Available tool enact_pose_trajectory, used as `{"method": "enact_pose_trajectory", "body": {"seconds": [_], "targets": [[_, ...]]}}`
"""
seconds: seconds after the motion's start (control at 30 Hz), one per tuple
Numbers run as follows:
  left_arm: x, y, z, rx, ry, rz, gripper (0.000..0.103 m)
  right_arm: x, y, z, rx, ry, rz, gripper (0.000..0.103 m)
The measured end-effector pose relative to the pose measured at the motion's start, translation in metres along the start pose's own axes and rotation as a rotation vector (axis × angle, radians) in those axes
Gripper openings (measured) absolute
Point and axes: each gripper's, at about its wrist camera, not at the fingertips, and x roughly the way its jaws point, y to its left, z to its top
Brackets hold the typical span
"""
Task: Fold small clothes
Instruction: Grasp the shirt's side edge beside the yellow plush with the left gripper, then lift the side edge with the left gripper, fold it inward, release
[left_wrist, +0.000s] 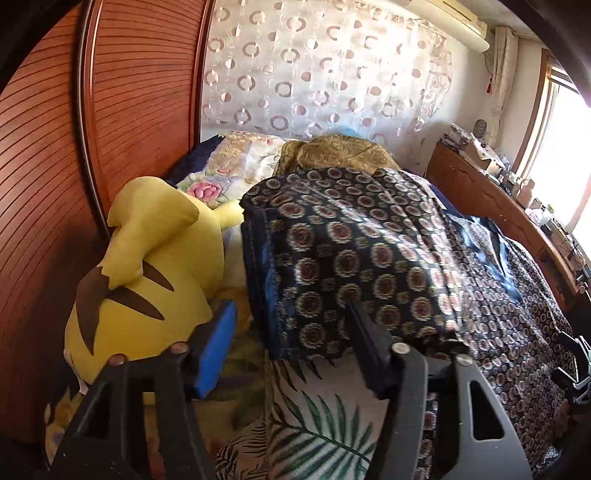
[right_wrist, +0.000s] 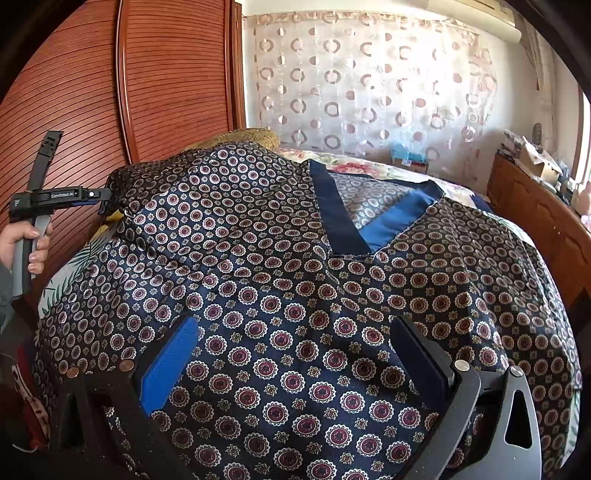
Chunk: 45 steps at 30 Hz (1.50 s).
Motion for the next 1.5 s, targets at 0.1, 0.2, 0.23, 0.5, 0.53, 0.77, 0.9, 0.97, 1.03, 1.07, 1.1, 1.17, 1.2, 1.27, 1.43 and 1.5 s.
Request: {"method": "enact_pose_trajectory", "body": {"seconds": [0.1, 0.2, 0.23, 0.5, 0.53, 0.77, 0.9, 0.97, 1.03, 1.07, 1.1, 1.17, 1.2, 1.27, 1.43, 1.5], "targets": [[0.003, 0.004, -0.001, 0.016, -0.006, -0.043, 0.054, -0.001, 0.004, -0.002, -0.006, -0.003, -0.001, 0.103], [0.005, 0.004, -0.001, 0.037, -0.01, -0.072, 0.041, -0.001, 0.005, -0.003, -0.007, -0.004, 0.001, 0.103], [0.006, 0.006, -0.001, 0.042, -0.012, -0.076, 0.032, -0.001, 0.005, -0.004, -0.005, -0.003, 0.003, 0.103], [-0.036, -0.006, 0.01, 0.105, -0.126, -0.093, 0.003, -0.001, 0.003, -0.006, 0.009, -0.007, 0.012, 0.103], [-0.04, -0.009, 0.014, 0.114, -0.136, -0.095, 0.003, -0.001, 0.003, -0.006, 0.009, -0.007, 0.013, 0.103], [-0.066, -0.071, 0.059, 0.225, -0.219, -0.17, 0.003, -0.003, -0.001, -0.008, 0.03, -0.011, 0.017, 0.103], [-0.059, -0.119, 0.076, 0.305, -0.216, -0.223, 0.003, -0.001, -0.004, -0.009, 0.045, -0.007, 0.025, 0.103], [-0.051, -0.144, 0.077, 0.347, -0.198, -0.25, 0.003, -0.001, -0.006, -0.008, 0.054, -0.004, 0.031, 0.103], [-0.046, -0.163, 0.073, 0.376, -0.173, -0.266, 0.003, 0.001, -0.009, -0.009, 0.066, 0.002, 0.033, 0.103], [-0.042, -0.172, 0.069, 0.387, -0.155, -0.263, 0.003, 0.001, -0.01, -0.009, 0.072, 0.004, 0.036, 0.103], [-0.04, -0.179, 0.065, 0.393, -0.141, -0.252, 0.003, 0.001, -0.011, -0.008, 0.077, 0.005, 0.037, 0.103], [-0.04, -0.185, 0.056, 0.396, -0.116, -0.265, 0.007, 0.001, -0.012, -0.008, 0.083, 0.006, 0.039, 0.103], [-0.042, -0.186, 0.052, 0.399, -0.103, -0.268, 0.011, 0.001, -0.012, -0.008, 0.084, 0.005, 0.04, 0.103], [-0.049, -0.187, 0.045, 0.405, -0.109, -0.258, 0.037, 0.001, -0.012, -0.008, 0.084, 0.004, 0.04, 0.103], [-0.068, -0.174, 0.03, 0.375, -0.134, -0.224, 0.066, 0.001, -0.011, -0.008, 0.078, 0.001, 0.039, 0.103], [-0.075, -0.162, 0.024, 0.338, -0.152, -0.209, 0.075, 0.001, -0.011, -0.008, 0.082, 0.001, 0.038, 0.103]]}}
